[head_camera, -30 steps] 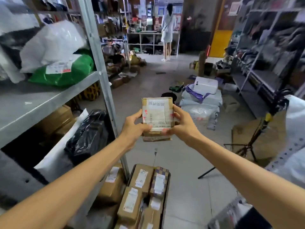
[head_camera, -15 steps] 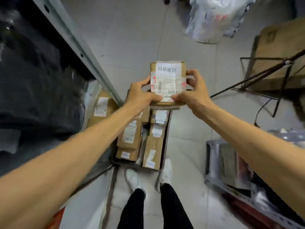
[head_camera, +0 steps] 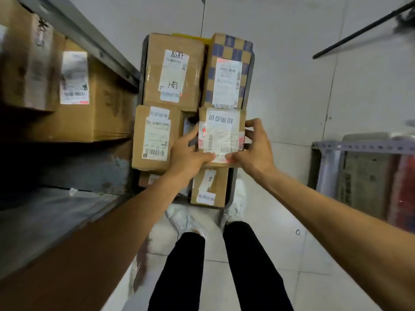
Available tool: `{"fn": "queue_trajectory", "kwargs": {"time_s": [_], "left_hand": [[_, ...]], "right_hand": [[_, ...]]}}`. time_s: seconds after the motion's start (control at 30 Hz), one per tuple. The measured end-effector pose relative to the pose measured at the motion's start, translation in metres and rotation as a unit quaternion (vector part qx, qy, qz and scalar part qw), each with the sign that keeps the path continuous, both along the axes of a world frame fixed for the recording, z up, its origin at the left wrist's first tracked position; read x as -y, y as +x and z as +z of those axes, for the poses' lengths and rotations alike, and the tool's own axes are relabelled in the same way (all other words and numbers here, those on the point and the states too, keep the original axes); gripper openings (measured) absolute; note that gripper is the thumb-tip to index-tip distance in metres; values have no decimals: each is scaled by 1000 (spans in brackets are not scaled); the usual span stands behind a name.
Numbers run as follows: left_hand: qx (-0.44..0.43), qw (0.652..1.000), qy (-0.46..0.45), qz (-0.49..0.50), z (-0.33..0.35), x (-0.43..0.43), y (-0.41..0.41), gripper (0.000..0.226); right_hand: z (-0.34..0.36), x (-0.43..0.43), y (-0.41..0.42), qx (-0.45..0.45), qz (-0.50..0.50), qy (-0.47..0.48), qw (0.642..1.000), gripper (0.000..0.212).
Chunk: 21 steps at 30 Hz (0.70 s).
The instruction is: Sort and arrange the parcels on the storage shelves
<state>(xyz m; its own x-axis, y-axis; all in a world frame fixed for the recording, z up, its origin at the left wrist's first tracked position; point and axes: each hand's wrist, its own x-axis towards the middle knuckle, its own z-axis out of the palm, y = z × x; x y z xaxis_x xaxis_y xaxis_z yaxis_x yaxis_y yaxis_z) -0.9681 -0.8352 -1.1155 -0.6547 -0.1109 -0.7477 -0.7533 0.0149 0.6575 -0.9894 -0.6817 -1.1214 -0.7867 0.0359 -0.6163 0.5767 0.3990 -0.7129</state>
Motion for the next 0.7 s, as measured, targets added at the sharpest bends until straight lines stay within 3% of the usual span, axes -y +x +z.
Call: {"fn": "queue_trajectory", "kwargs": {"time_s": [0.27,0.7], "left_hand": [[22,1000,6,-11,-78,-9,7,77],[43,995,12,-88,-118,3,-8,86]], "right_hand": [[-77,-2,2,19,12,24,999,57],[-124,7,-8,50,42,51,997,65]]}}
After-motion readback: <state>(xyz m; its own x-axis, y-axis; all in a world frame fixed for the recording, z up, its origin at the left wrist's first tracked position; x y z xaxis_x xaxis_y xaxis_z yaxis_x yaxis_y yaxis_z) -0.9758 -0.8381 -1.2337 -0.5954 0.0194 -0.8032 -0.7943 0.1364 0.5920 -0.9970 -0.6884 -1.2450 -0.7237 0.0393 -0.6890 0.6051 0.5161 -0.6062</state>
